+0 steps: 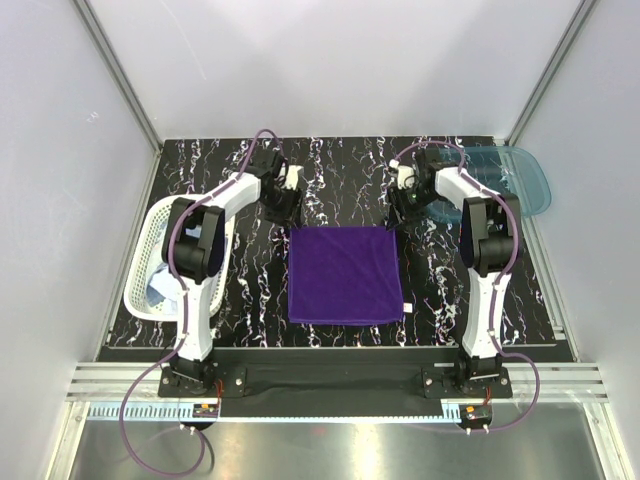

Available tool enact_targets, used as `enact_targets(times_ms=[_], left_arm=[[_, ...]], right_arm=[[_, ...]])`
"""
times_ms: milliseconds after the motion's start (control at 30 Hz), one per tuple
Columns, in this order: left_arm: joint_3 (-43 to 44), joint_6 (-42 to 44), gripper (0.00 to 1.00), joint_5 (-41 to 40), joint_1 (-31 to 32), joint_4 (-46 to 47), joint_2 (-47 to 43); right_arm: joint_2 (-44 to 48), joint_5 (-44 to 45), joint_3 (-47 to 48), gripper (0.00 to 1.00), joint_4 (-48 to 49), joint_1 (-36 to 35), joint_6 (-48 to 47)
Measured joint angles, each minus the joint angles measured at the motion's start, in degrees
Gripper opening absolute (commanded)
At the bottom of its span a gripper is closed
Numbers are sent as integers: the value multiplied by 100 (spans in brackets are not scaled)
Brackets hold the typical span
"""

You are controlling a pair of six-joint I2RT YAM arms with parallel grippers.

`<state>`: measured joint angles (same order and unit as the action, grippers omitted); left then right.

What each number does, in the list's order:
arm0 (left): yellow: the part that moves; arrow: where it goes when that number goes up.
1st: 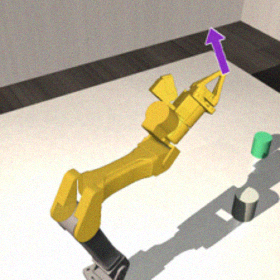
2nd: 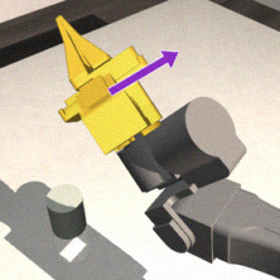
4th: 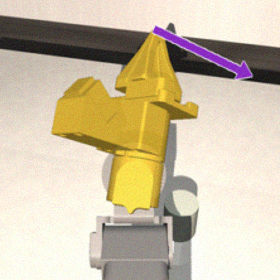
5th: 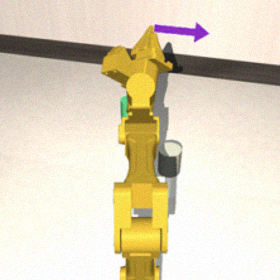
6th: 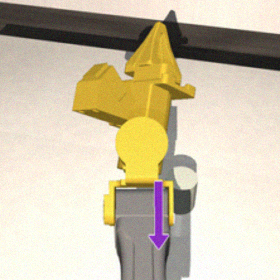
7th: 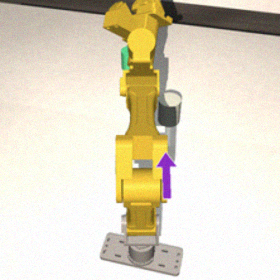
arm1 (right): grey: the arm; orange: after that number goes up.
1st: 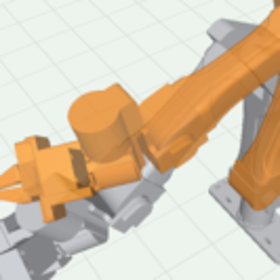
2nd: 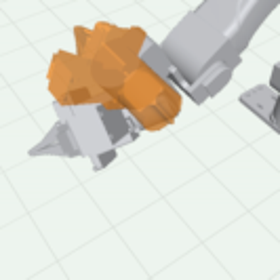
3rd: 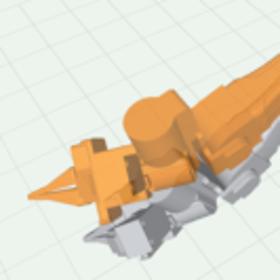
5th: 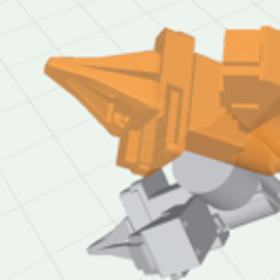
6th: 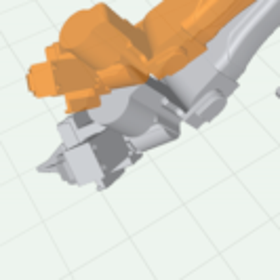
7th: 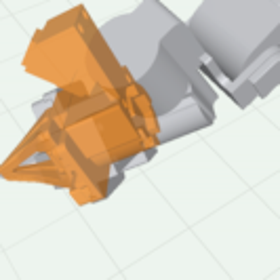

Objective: Fold and stack the towels
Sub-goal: Fold the towel

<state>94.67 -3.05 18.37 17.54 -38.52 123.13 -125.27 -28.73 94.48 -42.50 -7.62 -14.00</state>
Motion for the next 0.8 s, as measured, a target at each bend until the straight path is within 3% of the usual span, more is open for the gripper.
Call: enact_targets(times_ms=[567, 800], left_arm=[[173, 623, 50, 96, 0, -256, 184], [173, 769, 36, 90, 0, -258, 192]], right_arm=[[-208, -439, 208, 40, -284, 24, -579], [-225, -450, 227, 35, -282, 28, -597]])
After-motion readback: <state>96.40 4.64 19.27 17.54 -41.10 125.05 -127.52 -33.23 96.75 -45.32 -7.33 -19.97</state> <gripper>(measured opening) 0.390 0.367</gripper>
